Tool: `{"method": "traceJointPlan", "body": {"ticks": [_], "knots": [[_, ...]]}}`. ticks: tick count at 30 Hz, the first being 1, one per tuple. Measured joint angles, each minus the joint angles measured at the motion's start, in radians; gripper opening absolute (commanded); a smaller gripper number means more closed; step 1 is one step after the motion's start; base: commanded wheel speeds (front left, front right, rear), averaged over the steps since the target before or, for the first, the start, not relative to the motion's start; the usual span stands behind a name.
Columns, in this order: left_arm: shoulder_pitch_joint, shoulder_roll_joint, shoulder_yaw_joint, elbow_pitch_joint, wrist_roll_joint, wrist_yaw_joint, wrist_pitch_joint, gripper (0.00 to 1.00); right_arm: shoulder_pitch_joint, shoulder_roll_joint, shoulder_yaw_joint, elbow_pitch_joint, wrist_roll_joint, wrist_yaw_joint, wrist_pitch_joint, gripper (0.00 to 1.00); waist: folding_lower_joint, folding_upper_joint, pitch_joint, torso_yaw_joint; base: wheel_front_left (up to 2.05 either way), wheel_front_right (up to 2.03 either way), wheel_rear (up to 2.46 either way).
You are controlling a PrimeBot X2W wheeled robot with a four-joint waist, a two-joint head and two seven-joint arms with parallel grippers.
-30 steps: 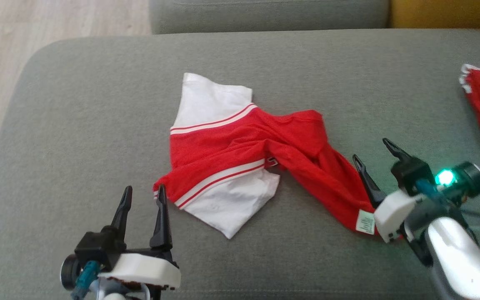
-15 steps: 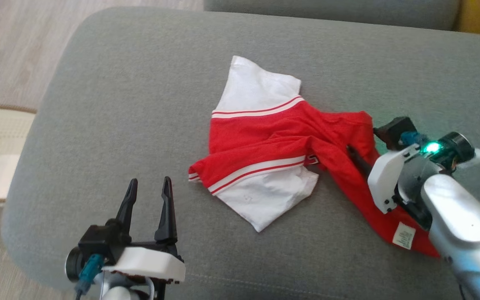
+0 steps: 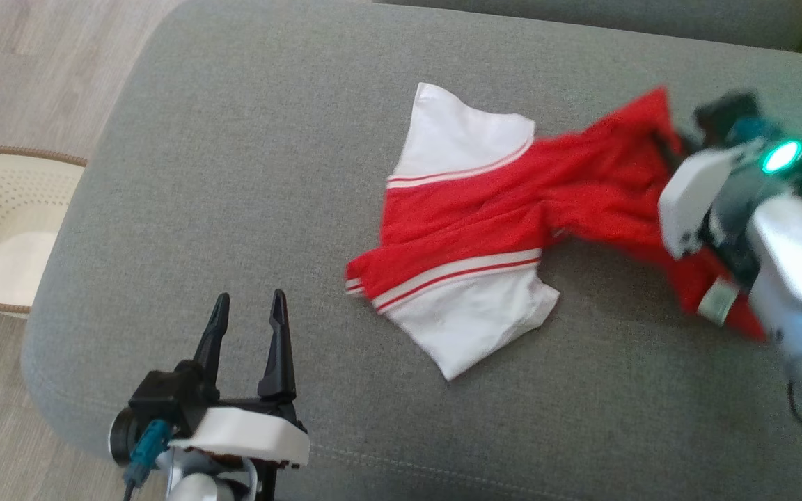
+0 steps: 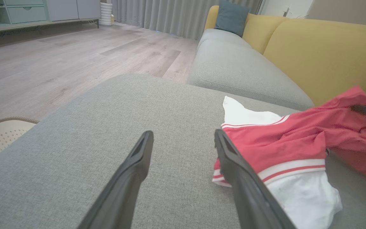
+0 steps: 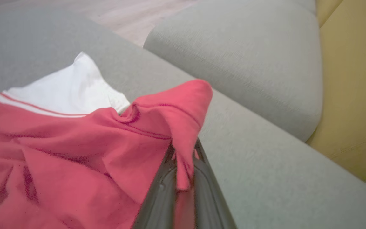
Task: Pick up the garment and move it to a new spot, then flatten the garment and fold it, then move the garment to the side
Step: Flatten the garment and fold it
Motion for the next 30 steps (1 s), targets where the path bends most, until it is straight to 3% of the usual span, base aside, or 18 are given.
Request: {"method": "traceJointPlan", "body": {"ticks": [9,21,23,24,30], "knots": [[-0.009,0.0,-0.011,0.0,-0.012,0.002,0.0,1.0,-0.168,0.009,-0.121,0.16,-0.103,0.0,-0.082,0.0,0.0,0.0,0.029,0.005,0.0,0.0,0.0],[-0.048,-0.001,-0.03,0.006,-0.017,0.002,0.0,1.0,-0.283,0.037,-0.428,0.314,-0.352,0.0,-0.292,0.0,0.0,0.0,0.068,0.049,0.0,0.0,0.0],[-0.048,-0.001,-0.03,0.006,-0.017,0.002,0.0,1.0,-0.283,0.046,-0.477,0.333,-0.388,0.0,-0.295,0.5,0.0,0.0,0.071,0.05,0.0,0.0,0.0],[-0.048,-0.001,-0.03,0.006,-0.017,0.002,0.0,1.0,-0.283,0.051,-0.497,0.344,-0.405,0.0,-0.295,1.0,0.0,0.0,0.072,0.05,0.0,0.0,0.0],[-0.048,-0.001,-0.03,0.006,-0.017,0.007,0.0,1.0,-0.281,0.09,-0.551,0.357,-0.477,0.0,-0.3,1.0,0.0,0.0,0.071,0.039,0.0,0.0,0.0]]}}
